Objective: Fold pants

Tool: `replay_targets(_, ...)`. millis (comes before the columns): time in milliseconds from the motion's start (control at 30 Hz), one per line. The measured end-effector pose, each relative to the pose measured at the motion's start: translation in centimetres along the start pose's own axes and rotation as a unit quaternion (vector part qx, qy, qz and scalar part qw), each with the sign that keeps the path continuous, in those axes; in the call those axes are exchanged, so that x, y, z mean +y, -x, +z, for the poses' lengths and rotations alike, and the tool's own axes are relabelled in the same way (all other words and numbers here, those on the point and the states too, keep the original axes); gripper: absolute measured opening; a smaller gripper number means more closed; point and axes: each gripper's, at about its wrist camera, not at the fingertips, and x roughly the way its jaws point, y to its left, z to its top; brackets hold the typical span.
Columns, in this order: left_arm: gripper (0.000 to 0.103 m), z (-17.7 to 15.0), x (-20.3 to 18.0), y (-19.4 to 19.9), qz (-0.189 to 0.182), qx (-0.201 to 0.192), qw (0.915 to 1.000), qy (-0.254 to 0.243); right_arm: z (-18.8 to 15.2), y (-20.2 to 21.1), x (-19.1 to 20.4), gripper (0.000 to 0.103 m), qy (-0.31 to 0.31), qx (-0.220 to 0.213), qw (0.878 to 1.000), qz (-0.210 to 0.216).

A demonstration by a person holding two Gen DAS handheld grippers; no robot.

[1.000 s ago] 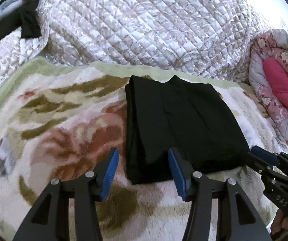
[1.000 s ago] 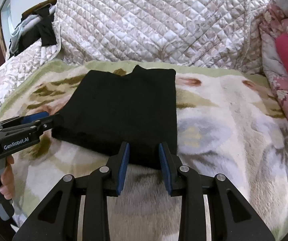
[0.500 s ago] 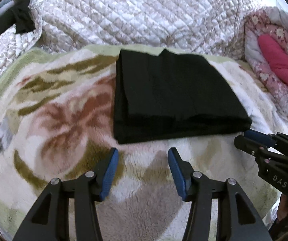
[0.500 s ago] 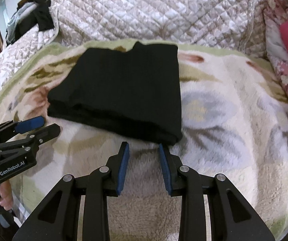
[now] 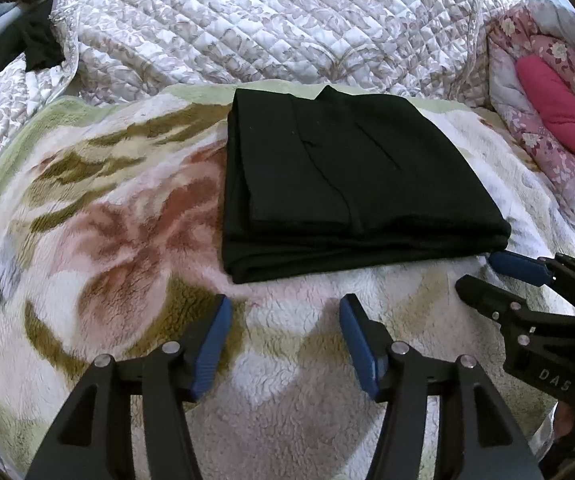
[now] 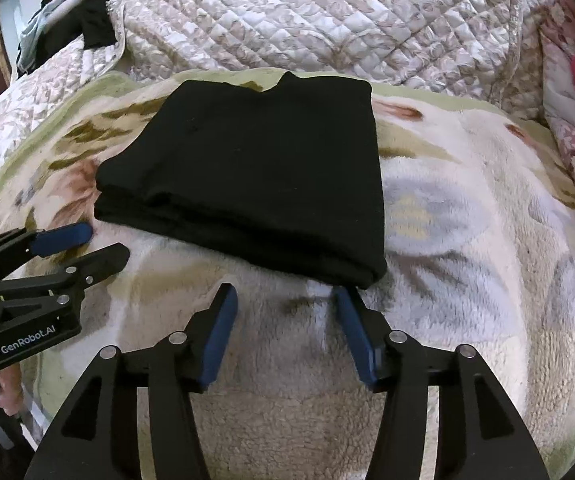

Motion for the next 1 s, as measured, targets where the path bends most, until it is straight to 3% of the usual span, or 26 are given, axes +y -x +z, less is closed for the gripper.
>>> replay_targets(1000, 0.063, -0.11, -0.18, -0.11, 0.011, -0.003, 0.9999, -0.01, 0.09, 0.0, -0.03, 0.054, 0.008, -0.004, 1.0, -0.003)
